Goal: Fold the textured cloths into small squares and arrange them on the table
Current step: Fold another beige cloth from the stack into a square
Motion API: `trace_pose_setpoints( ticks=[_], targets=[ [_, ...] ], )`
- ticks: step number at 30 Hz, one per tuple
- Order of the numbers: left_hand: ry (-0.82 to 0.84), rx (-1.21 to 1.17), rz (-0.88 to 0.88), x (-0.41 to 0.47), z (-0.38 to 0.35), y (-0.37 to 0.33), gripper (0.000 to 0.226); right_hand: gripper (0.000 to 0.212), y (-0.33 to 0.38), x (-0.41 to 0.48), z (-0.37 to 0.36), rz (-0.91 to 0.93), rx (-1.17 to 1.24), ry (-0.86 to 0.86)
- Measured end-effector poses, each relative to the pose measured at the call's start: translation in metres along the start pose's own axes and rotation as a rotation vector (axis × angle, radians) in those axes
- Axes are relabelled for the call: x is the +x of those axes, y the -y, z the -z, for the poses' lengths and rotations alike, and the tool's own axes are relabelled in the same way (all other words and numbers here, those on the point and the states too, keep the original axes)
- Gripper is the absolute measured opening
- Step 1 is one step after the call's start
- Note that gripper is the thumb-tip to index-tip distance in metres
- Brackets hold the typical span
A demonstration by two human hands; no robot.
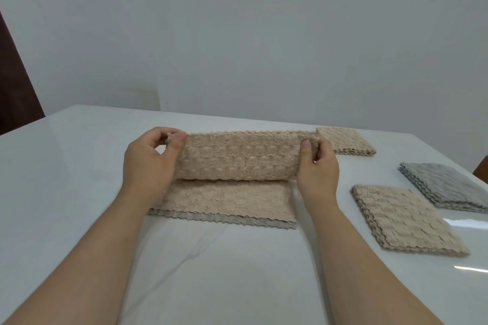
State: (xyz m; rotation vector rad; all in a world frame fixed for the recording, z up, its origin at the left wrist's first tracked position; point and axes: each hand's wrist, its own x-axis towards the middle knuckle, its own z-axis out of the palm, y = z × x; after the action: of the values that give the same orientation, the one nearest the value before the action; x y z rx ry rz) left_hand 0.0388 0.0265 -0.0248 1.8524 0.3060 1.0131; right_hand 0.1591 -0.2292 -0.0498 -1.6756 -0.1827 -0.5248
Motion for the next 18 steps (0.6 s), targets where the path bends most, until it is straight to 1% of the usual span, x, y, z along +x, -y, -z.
trace_pose_setpoints(
  ticks=[3, 6, 9, 12, 14, 18],
  targets=[
    [-0.022, -0.002, 0.018, 0.0011, 0.0003, 0.0019, 0.009, 0.021, 0.0014, 0.0000, 0.0001, -0.008, -0.015, 0.008],
    [-0.009, 0.026, 0.000, -0.0005, -0.0002, 0.0020, 0.008, 0.021, 0.0012, -0.0001, -0.0004, -0.018, 0.001, 0.010],
    [0.009, 0.044, -0.022, -0.0013, -0.0012, 0.0026, 0.015, 0.017, -0.0010, 0.0013, -0.0011, -0.028, 0.008, 0.008],
    [0.015, 0.066, -0.033, -0.0015, -0.0015, 0.0019, 0.021, 0.008, -0.0017, 0.0021, -0.0019, -0.039, 0.028, 0.014],
    [0.019, 0.074, -0.032, -0.0021, -0.0017, 0.0010, 0.024, 0.014, -0.0027, 0.0021, -0.0022, -0.041, 0.035, 0.027],
    [0.031, 0.069, -0.028, -0.0034, -0.0017, 0.0003, 0.038, 0.027, -0.0033, 0.0017, -0.0019, -0.026, -0.001, 0.059]
  ],
)
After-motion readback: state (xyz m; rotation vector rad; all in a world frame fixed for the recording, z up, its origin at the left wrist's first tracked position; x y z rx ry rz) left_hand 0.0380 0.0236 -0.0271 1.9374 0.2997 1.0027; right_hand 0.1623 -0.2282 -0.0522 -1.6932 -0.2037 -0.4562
